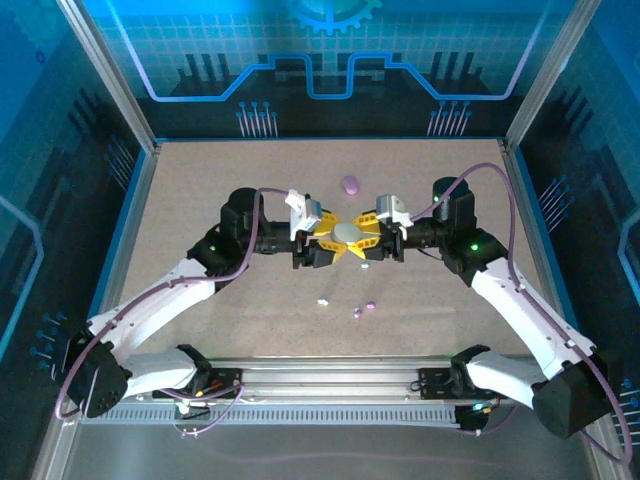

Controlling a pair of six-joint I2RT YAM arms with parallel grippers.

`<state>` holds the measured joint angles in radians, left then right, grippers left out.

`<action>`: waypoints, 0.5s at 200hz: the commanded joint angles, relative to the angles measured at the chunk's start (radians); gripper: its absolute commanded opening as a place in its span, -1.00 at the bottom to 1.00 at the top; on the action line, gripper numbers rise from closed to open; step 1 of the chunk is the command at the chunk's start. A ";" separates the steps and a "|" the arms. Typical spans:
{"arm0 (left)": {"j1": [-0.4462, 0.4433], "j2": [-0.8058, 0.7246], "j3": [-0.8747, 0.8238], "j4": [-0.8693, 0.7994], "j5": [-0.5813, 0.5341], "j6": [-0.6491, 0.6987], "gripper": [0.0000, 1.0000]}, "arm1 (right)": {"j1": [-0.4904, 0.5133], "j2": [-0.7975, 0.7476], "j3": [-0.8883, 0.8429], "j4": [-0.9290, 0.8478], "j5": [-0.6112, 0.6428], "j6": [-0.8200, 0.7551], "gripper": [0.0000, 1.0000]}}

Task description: Insert the wireless bluetooth earbuds into the charging case

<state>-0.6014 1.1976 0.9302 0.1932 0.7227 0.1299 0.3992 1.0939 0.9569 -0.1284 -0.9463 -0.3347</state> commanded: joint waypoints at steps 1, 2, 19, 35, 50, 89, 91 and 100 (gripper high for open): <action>0.000 0.002 0.019 0.032 0.031 -0.008 0.01 | 0.009 0.004 0.033 -0.030 0.001 -0.030 -0.39; 0.000 0.002 0.019 0.031 0.031 -0.009 0.00 | 0.009 0.004 0.033 -0.030 0.000 -0.030 -0.39; -0.001 0.010 0.024 0.026 0.035 -0.012 -0.09 | 0.012 0.003 0.031 -0.020 0.004 -0.025 -0.38; 0.000 0.013 0.024 0.023 0.035 -0.012 -0.20 | 0.018 0.003 0.032 -0.019 0.009 -0.025 -0.31; 0.000 0.012 0.020 0.024 0.029 -0.003 -0.26 | 0.019 0.001 0.033 -0.026 0.016 -0.025 -0.25; 0.000 0.001 0.009 0.016 0.017 0.015 -0.33 | -0.010 -0.011 0.014 -0.050 0.041 -0.021 -0.07; 0.000 0.000 0.009 0.016 0.017 0.014 -0.32 | -0.011 -0.012 0.014 -0.051 0.040 -0.020 -0.07; 0.000 0.001 0.009 0.013 0.015 0.018 -0.33 | -0.016 -0.013 0.014 -0.055 0.035 -0.018 -0.06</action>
<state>-0.6003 1.2034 0.9302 0.1890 0.7296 0.1318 0.4019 1.0931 0.9581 -0.1505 -0.9176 -0.3450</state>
